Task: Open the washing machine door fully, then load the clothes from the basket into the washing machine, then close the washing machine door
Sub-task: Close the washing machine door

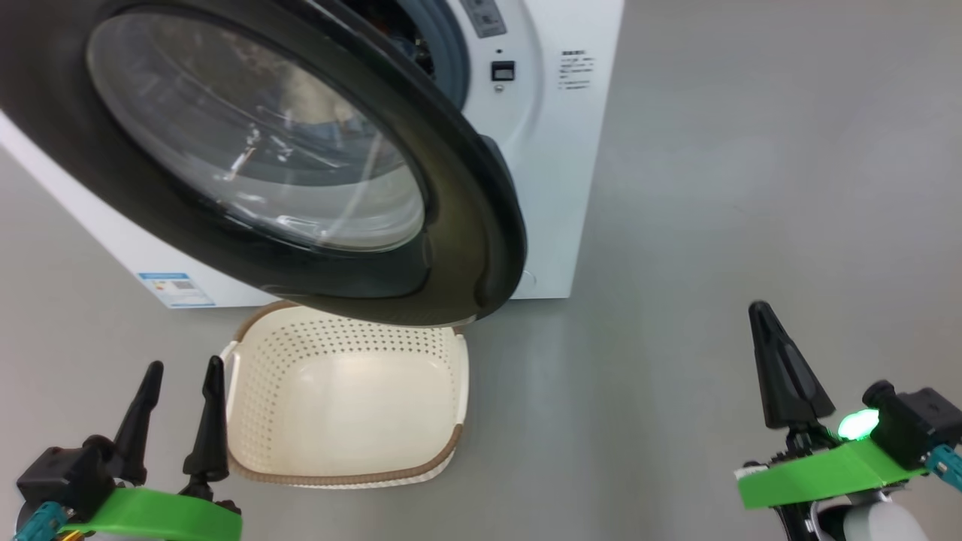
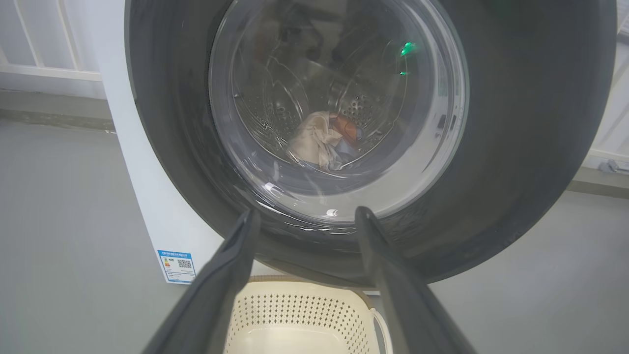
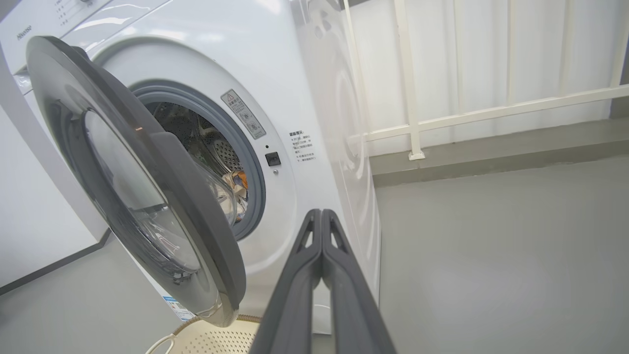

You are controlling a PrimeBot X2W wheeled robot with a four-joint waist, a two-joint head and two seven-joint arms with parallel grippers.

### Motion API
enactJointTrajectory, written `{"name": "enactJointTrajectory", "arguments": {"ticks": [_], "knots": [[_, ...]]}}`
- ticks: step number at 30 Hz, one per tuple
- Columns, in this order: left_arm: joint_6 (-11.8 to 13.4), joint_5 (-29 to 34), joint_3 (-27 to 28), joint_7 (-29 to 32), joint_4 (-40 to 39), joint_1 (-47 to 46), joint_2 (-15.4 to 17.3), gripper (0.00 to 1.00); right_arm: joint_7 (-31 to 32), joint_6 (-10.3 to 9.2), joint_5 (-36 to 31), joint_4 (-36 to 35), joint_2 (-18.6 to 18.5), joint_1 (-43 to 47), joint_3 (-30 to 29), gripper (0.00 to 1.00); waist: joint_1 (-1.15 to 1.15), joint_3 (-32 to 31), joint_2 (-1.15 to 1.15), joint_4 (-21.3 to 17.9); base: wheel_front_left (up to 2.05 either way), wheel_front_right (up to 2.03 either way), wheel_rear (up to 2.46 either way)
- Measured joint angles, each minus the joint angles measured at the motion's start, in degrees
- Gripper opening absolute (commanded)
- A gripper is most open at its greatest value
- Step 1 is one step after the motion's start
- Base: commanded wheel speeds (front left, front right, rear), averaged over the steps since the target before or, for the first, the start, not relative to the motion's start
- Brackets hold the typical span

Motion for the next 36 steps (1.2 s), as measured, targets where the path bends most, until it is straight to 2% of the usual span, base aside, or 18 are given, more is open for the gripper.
{"name": "enactJointTrajectory", "arguments": {"ticks": [10,19,27,36], "knots": [[0.00,0.00,-0.99,0.00,-1.43,-0.02,-1.88,1.00,0.00,0.00,0.40,-2.18,-0.73,-5.03,7.24,0.00,0.00,0.21,0.00,4.06,0.00,0.00,0.00],[0.00,-0.02,-2.35,0.00,-1.60,-0.44,-3.45,1.00,0.00,0.00,1.09,2.04,-1.87,-10.71,15.82,0.00,0.00,1.73,0.00,7.64,0.00,0.00,0.00],[0.00,-0.19,-2.57,0.00,-1.59,-2.11,-4.08,1.00,0.00,0.00,2.64,7.42,-2.40,-16.47,19.39,0.00,0.00,4.09,0.00,9.74,0.00,0.00,0.00],[0.00,-0.64,-2.67,0.00,-1.60,-3.11,-4.70,1.00,0.00,0.00,2.90,11.69,-2.01,-20.32,19.73,0.00,0.00,5.93,0.00,10.83,0.00,0.00,0.00]]}}
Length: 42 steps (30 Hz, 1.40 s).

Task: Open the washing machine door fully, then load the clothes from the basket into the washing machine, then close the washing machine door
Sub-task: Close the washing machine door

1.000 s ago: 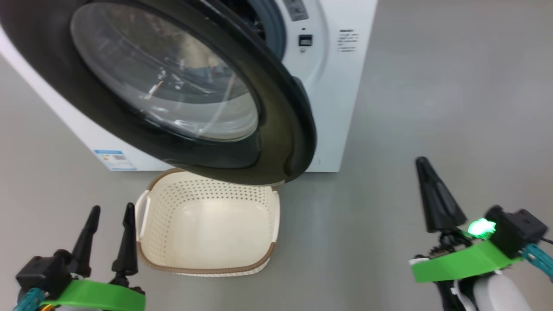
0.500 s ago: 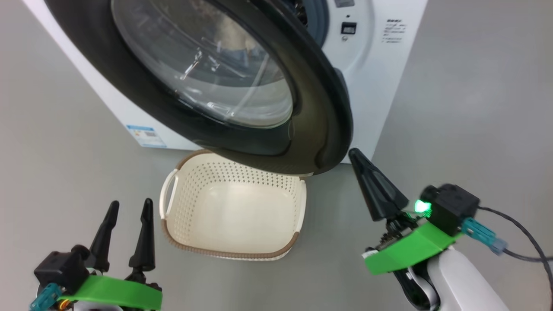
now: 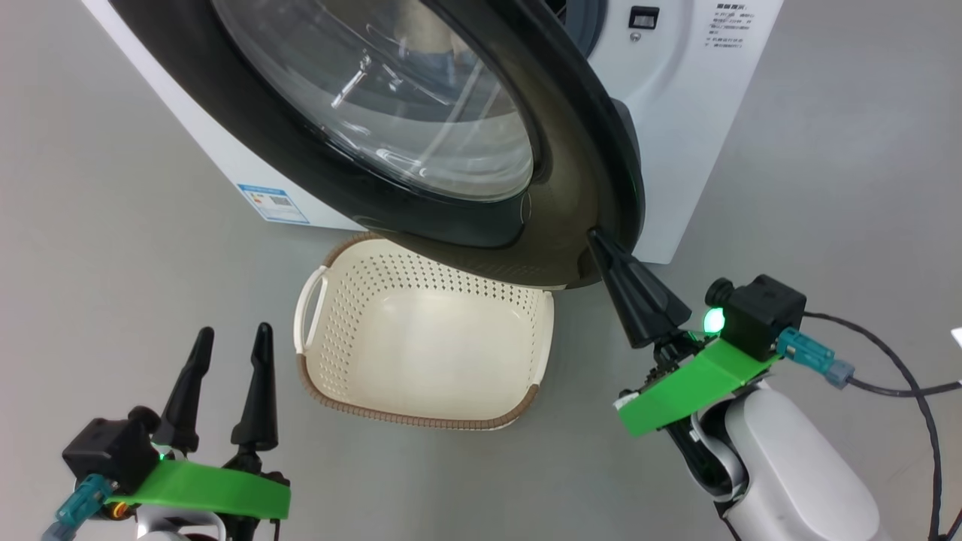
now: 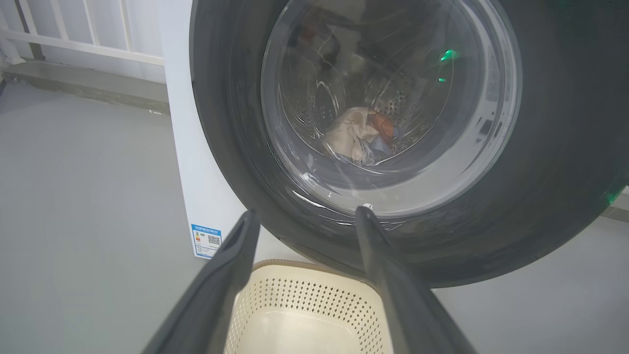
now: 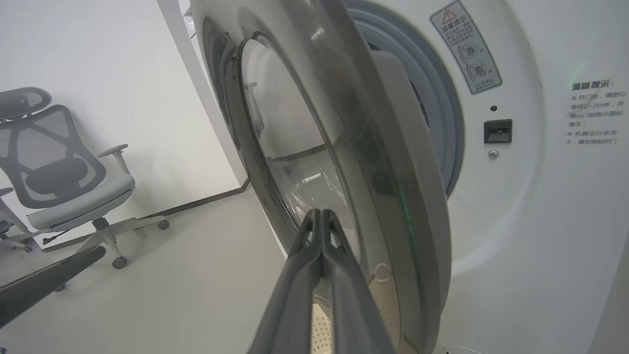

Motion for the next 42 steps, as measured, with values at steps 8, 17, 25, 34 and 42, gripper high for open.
{"name": "enactJointTrajectory", "arguments": {"ticks": [8,17,25,34,42], "knots": [[0.00,-0.11,-0.21,0.00,-0.11,-1.10,-0.29,1.00,0.00,0.00,0.04,1.78,0.43,-2.39,-2.16,0.00,0.00,1.55,0.00,0.39,0.00,0.00,0.00],[0.00,-0.44,-0.73,0.00,-0.49,-2.51,-0.52,1.00,0.00,0.02,-0.40,2.71,0.93,-5.45,-4.87,0.00,0.00,3.63,0.00,0.71,0.00,0.00,0.00],[0.00,-0.89,-2.08,0.00,-1.07,-4.97,-1.29,1.00,0.00,0.02,-0.89,4.53,0.88,-10.37,-9.04,0.00,0.00,6.55,0.00,1.78,0.00,0.00,0.00],[0.00,-1.98,-3.00,-0.01,-1.70,-7.10,-1.86,1.00,0.00,0.02,-1.08,8.03,0.51,-16.81,-13.45,0.00,0.00,9.78,0.00,3.64,0.00,0.00,0.00],[0.00,-2.47,-4.25,0.00,-1.77,-8.54,-2.34,1.00,0.00,0.02,-2.40,10.40,0.02,-21.74,-16.57,0.00,0.00,12.14,0.00,5.56,0.00,0.00,0.00]]}}
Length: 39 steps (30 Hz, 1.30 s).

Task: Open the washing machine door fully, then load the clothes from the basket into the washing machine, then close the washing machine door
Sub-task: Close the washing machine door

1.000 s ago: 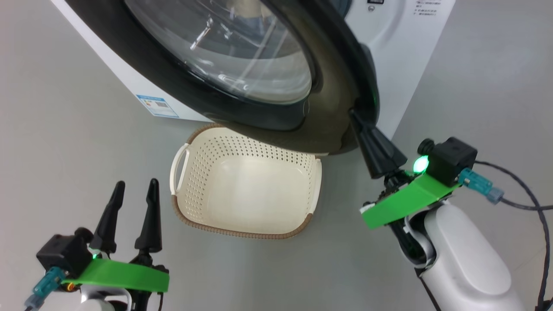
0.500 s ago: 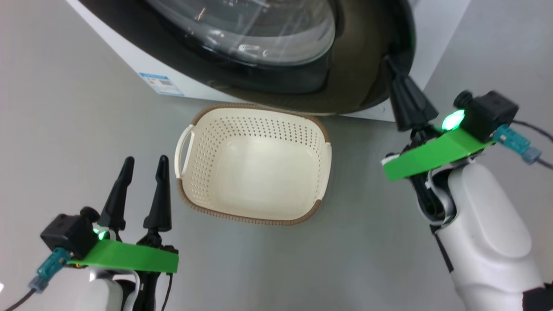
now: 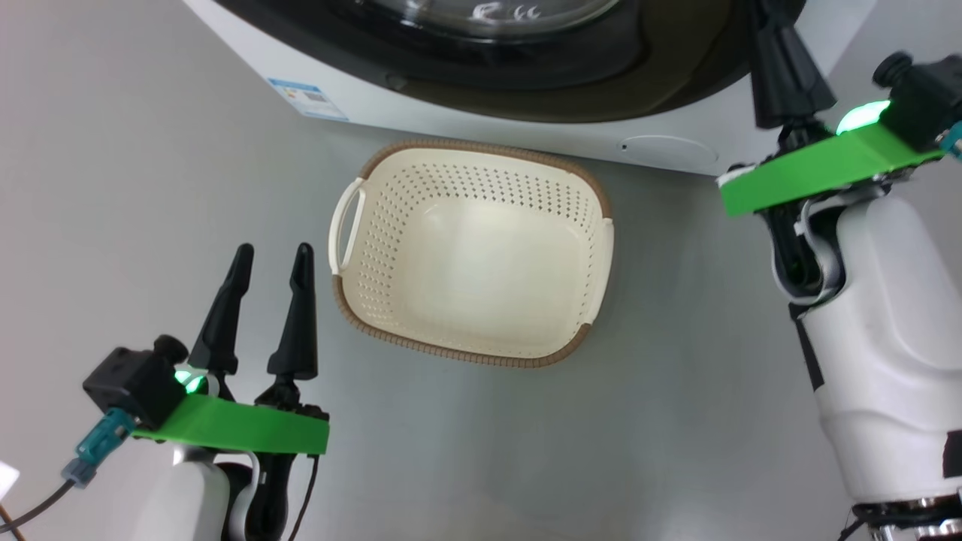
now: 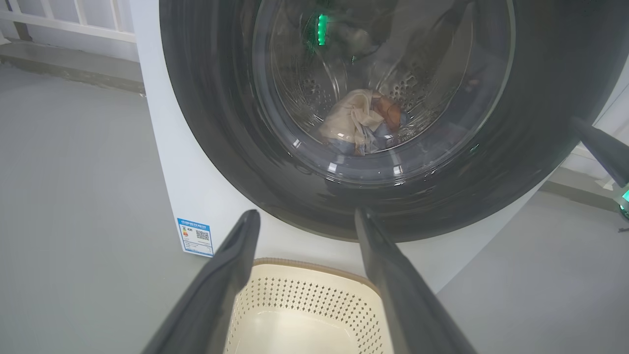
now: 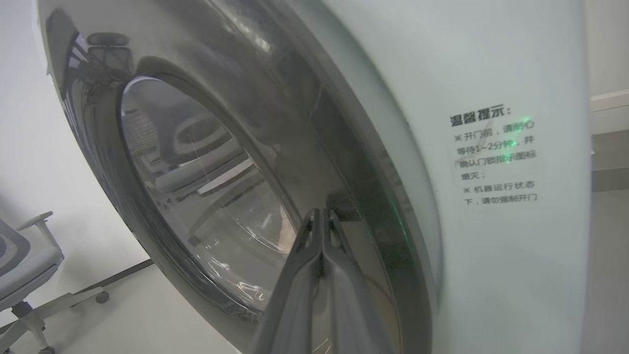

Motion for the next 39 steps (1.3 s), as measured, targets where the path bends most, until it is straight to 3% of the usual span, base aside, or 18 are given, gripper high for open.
{"name": "enactJointTrajectory", "arguments": {"ticks": [9,18,19,21,22,23,24,39], "knots": [[0.00,-0.09,-0.90,0.00,-0.05,-0.92,-0.14,1.00,0.00,0.08,-0.15,0.68,0.51,-2.92,-1.66,0.00,0.00,2.08,0.00,1.06,0.00,0.00,0.00],[0.00,-0.09,-1.03,0.00,0.65,-1.14,0.03,1.00,0.00,0.00,-0.30,0.10,0.12,-1.32,0.31,0.00,0.00,0.54,0.00,0.49,0.00,0.00,0.00],[0.00,-0.09,-0.98,-0.01,0.87,-1.08,0.09,1.00,0.00,0.00,-0.23,-0.19,0.09,-0.21,0.67,0.21,0.00,0.18,0.00,0.35,0.00,0.00,0.00],[0.00,-0.09,-0.67,-0.01,1.31,-0.80,0.19,1.00,0.00,0.00,0.04,-0.96,0.27,2.21,1.25,0.46,0.00,-0.57,0.00,0.02,0.00,0.00,0.00],[0.00,-0.09,-0.46,0.00,1.53,-0.54,0.27,1.00,0.00,0.00,0.05,-1.37,0.34,3.46,1.47,0.67,0.00,-0.98,0.00,-0.16,0.00,0.00,0.00],[0.00,-0.09,-0.24,0.00,1.76,-0.31,0.42,1.00,0.00,0.00,0.11,-1.71,0.41,4.61,1.56,0.95,0.00,-1.39,0.00,-0.37,0.00,0.00,0.00],[0.00,-0.08,0.03,0.00,1.97,-0.13,0.59,1.00,0.00,0.00,0.19,-2.04,0.47,5.71,1.63,1.00,0.00,-1.82,0.00,-0.61,0.00,0.00,0.00],[0.00,0.03,1.68,0.00,4.99,3.45,4.41,1.00,0.00,0.00,0.56,-4.53,1.25,17.22,1.51,1.00,0.00,-7.84,0.00,-6.32,0.00,0.00,0.00]]}}
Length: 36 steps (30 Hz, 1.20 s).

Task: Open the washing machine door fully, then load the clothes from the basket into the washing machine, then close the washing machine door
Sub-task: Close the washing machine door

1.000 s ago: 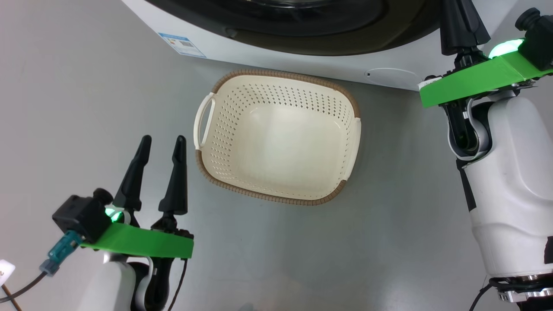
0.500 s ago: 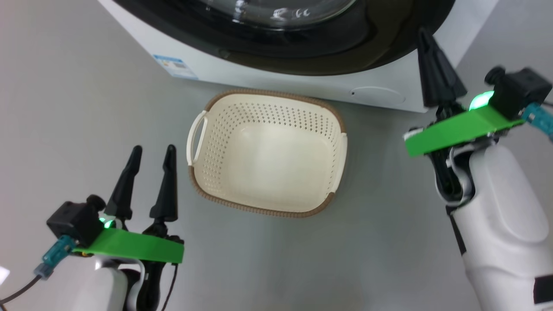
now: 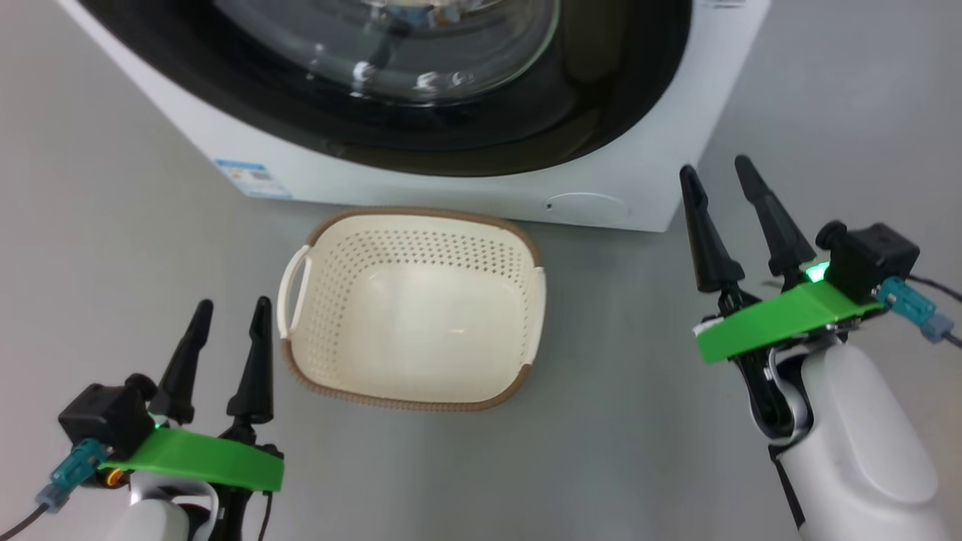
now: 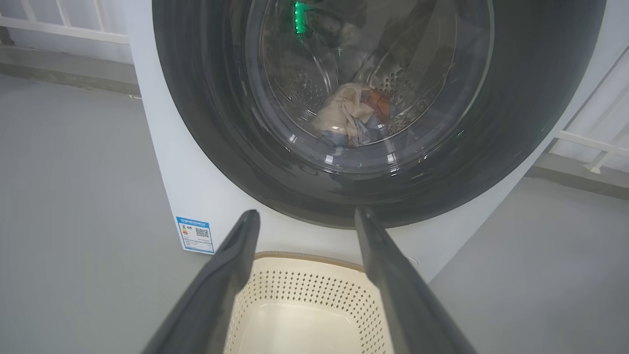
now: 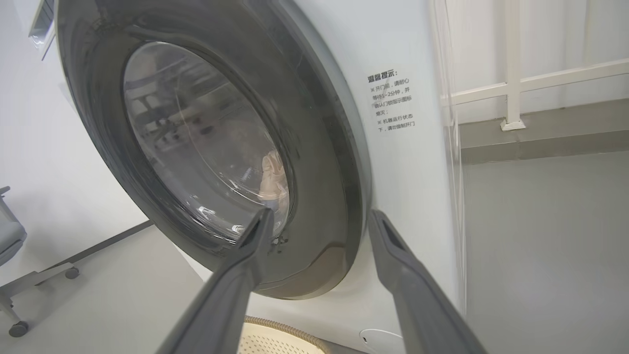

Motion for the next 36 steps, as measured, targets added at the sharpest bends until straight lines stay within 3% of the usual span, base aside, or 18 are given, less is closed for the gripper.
{"name": "enactJointTrajectory", "arguments": {"ticks": [20,36], "knots": [[0.00,0.67,2.87,0.00,2.36,4.61,2.89,1.00,0.00,0.00,0.00,-1.97,1.26,11.29,-2.37,1.00,0.00,-6.55,0.00,-10.64,0.00,0.00,0.00],[0.00,0.67,6.01,0.00,4.37,8.50,3.93,1.00,0.00,0.00,0.27,-2.88,0.71,17.80,-4.78,1.00,0.00,-11.11,0.00,-14.29,0.00,0.00,0.00]]}}
